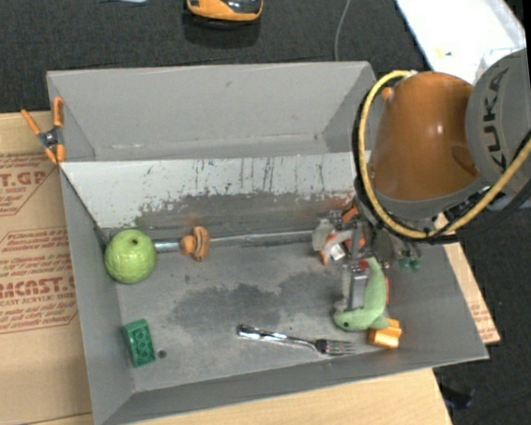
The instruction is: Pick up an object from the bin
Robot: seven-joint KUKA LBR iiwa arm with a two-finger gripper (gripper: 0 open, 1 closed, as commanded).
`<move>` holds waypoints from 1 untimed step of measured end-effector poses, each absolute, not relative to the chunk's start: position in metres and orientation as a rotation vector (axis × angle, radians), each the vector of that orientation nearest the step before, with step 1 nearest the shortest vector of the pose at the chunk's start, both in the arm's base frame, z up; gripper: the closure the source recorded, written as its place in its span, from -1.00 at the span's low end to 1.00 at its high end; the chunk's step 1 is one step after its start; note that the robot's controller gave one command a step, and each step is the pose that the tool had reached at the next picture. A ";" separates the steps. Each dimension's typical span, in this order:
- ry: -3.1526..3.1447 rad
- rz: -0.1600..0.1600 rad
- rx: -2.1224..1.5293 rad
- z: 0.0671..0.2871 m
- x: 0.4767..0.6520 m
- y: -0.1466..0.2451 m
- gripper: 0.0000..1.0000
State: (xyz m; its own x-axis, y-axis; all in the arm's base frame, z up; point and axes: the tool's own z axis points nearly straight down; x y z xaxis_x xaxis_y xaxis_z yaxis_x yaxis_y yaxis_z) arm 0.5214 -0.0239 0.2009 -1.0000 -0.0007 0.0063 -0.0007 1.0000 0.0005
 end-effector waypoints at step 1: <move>-3.143 0.000 0.002 0.205 0.523 -0.024 -1.00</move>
Offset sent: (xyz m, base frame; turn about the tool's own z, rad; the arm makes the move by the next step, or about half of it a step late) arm -0.0071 -0.0507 -0.0433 0.4333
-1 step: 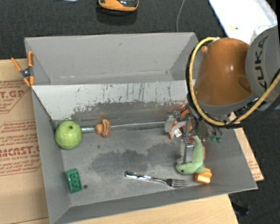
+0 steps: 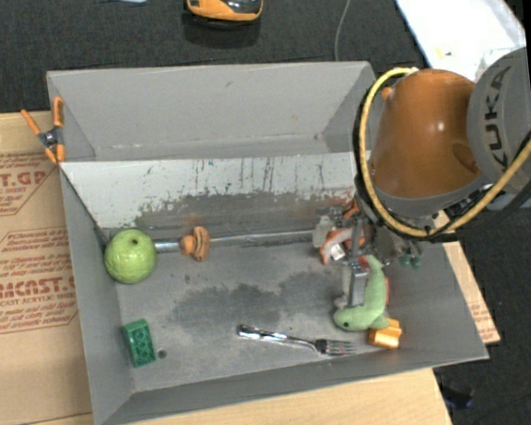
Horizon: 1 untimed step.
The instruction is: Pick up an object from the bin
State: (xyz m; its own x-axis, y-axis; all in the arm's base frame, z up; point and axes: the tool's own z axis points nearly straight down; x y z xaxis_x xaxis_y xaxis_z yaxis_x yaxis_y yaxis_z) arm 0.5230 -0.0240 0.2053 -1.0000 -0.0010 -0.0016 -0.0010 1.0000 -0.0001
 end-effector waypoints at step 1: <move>3.119 0.003 0.318 0.184 0.520 -0.046 -1.00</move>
Offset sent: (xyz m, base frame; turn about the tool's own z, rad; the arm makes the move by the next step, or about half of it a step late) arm -0.0338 -0.0241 -0.0494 -0.0736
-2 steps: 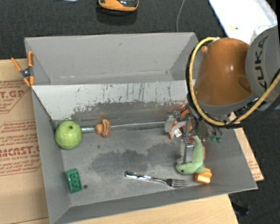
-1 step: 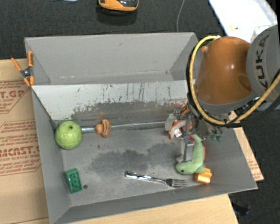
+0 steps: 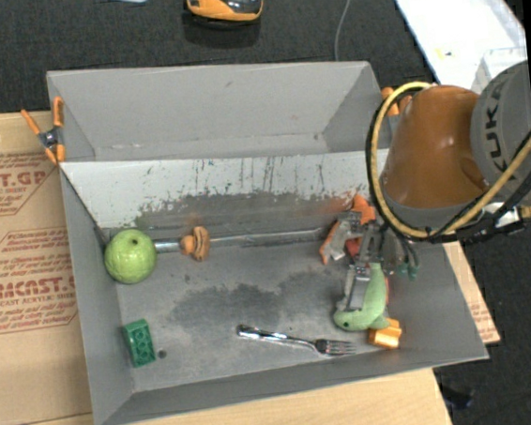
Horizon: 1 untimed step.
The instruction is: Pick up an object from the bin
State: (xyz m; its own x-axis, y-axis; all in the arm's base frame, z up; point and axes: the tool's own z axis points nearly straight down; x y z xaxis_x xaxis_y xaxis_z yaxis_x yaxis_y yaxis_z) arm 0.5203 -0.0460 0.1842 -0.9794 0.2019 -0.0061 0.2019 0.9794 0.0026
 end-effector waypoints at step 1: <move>3.108 0.000 0.452 0.167 0.505 -0.053 -1.00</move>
Offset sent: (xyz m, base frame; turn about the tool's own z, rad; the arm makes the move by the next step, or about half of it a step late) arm 0.0014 -0.0386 -0.0687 0.2944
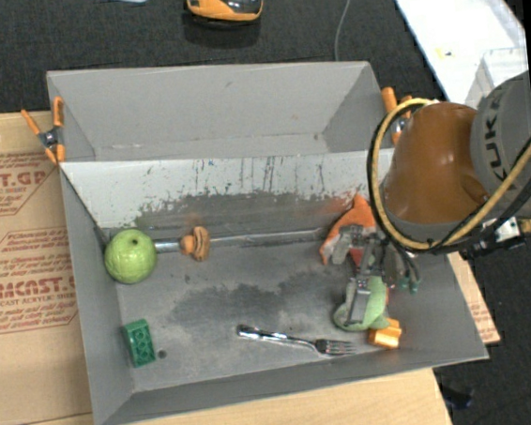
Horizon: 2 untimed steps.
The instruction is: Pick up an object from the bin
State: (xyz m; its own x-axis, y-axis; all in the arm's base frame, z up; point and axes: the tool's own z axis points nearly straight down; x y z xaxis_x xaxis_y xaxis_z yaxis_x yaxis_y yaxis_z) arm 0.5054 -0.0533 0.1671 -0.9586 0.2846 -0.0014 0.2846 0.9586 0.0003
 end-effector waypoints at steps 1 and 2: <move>3.140 -0.001 0.010 0.147 0.512 -0.065 -1.00; 3.093 0.002 0.541 0.140 0.500 -0.085 -1.00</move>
Offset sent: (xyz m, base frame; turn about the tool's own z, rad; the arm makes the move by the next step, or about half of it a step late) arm -0.0168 -0.0479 -0.0331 0.2346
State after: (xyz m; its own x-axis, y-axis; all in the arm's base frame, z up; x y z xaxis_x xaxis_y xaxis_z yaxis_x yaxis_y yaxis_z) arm 0.4995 -0.0848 0.1397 -0.9407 0.3393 -0.0010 0.3393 0.9407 0.0016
